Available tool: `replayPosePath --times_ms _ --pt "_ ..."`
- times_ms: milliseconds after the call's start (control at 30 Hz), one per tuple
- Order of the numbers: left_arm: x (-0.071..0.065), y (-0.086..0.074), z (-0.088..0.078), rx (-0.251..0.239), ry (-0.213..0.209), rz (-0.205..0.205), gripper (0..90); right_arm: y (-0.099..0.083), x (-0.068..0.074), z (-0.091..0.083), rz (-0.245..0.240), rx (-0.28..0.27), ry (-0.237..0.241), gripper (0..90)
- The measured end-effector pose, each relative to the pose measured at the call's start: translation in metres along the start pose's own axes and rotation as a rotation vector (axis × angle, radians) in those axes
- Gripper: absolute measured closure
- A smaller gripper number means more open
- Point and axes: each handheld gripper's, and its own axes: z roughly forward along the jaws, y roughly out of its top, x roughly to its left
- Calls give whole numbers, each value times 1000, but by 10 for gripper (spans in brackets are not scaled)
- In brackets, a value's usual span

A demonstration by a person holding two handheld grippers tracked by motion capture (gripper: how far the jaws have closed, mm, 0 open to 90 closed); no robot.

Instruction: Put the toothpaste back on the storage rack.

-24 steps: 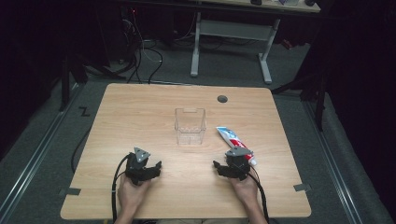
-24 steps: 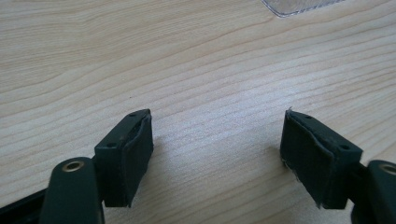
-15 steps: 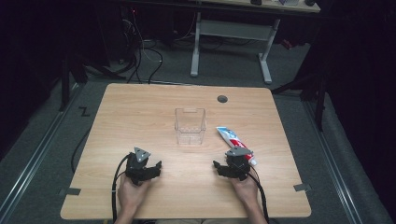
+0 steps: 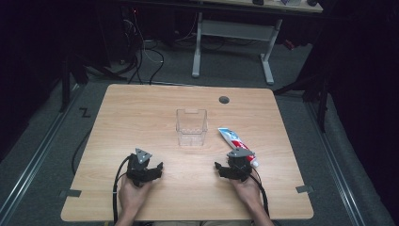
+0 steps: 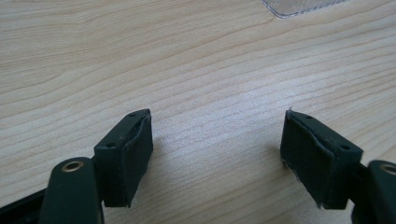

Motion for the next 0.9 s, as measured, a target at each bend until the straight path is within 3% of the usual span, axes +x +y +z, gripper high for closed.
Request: replayPosePath --times_ms 200,267,567,700,900 --pt "0 0 0 0 0 -1 258 0 2 0 7 0 -8 336" --pt "0 0 0 0 0 -1 258 0 2 -2 3 5 -6 400" --pt "0 0 0 0 0 -1 258 0 3 -3 -3 4 -15 418" --pt "0 0 0 0 0 -1 259 0 2 -6 37 2 17 428" --pt "0 0 0 0 0 -1 258 2 0 -19 55 -64 52 430"
